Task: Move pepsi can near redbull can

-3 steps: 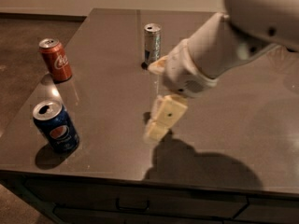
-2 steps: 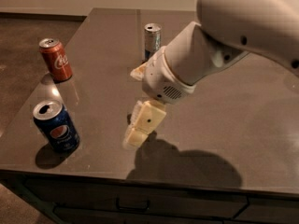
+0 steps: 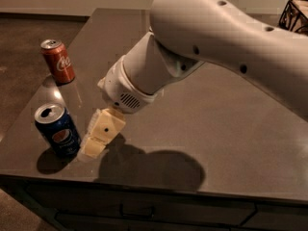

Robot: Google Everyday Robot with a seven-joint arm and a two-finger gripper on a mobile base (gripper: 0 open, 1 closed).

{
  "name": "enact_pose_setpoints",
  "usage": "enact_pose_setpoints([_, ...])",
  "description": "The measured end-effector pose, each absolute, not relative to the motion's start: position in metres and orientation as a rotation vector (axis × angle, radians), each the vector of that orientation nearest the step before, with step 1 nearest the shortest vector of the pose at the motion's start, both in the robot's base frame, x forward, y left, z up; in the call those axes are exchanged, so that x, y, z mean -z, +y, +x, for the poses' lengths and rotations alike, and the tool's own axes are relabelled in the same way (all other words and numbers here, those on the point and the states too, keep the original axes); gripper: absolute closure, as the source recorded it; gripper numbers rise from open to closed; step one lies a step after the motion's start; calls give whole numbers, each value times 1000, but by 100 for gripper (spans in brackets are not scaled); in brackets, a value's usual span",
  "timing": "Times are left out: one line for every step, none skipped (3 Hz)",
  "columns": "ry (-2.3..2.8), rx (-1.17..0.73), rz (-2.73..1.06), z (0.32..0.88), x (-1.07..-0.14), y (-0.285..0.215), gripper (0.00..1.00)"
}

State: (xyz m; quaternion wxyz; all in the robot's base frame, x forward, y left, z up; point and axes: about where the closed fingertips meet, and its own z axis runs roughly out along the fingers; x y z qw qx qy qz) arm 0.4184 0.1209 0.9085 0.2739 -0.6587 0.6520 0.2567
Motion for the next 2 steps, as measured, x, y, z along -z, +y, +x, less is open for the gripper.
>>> enact_pose_setpoints([1732, -721, -1739, 422, -908, 153, 0])
enact_pose_setpoints([1712, -731, -1734, 425, -905, 175, 0])
